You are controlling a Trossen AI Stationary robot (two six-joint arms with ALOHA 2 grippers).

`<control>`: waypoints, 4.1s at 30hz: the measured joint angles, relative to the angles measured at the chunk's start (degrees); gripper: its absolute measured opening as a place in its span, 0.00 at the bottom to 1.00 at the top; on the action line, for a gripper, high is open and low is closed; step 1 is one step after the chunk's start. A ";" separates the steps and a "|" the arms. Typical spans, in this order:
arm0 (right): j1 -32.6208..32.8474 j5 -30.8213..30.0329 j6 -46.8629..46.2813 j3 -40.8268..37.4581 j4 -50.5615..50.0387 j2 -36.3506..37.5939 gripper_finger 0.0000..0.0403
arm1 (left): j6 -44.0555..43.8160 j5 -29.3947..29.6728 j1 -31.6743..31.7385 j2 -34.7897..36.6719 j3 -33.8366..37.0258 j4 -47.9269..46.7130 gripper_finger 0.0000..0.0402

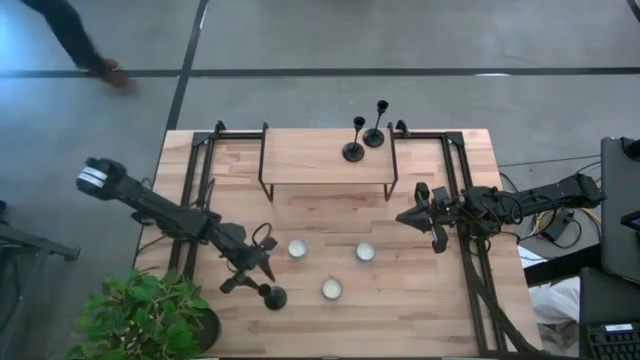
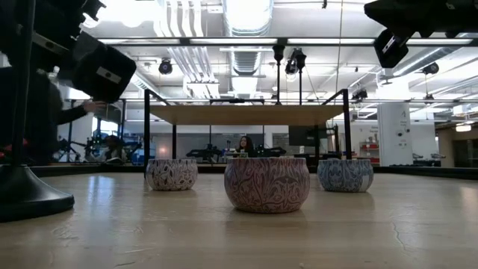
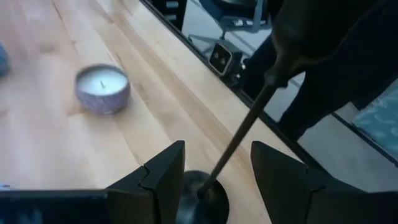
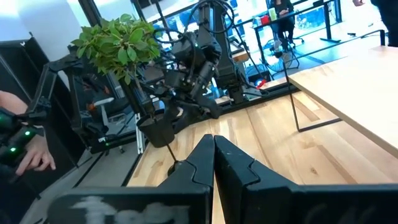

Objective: Pick & Place candle stick holders
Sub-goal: Put the black candle holder on the shelf

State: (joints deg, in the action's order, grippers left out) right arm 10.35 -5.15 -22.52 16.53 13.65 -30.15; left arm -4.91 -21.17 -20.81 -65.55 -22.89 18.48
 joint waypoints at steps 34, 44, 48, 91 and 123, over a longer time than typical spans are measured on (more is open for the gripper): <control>0.00 0.17 0.17 -0.02 -0.13 0.04 0.02 | -0.50 -0.42 -3.72 -6.90 -5.16 4.94 0.25; 0.00 0.17 0.20 -0.02 -0.13 0.04 0.02 | -0.51 -0.42 -3.69 -6.77 -5.14 5.31 0.04; 0.01 0.17 0.46 -0.02 -0.15 0.04 0.02 | -0.76 0.18 -3.72 -6.53 -5.14 5.06 0.04; 0.00 -7.06 16.24 21.49 -16.02 -15.12 0.02 | 4.58 17.68 22.51 -4.38 -35.29 -15.81 0.04; -0.87 -13.03 9.64 25.77 0.44 -35.42 0.43 | 6.19 14.49 23.40 -16.99 -51.07 -17.67 0.04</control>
State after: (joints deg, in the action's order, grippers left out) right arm 9.47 -18.17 -12.88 42.31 14.09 -65.57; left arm 1.28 -6.68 2.59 -82.53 -73.96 0.81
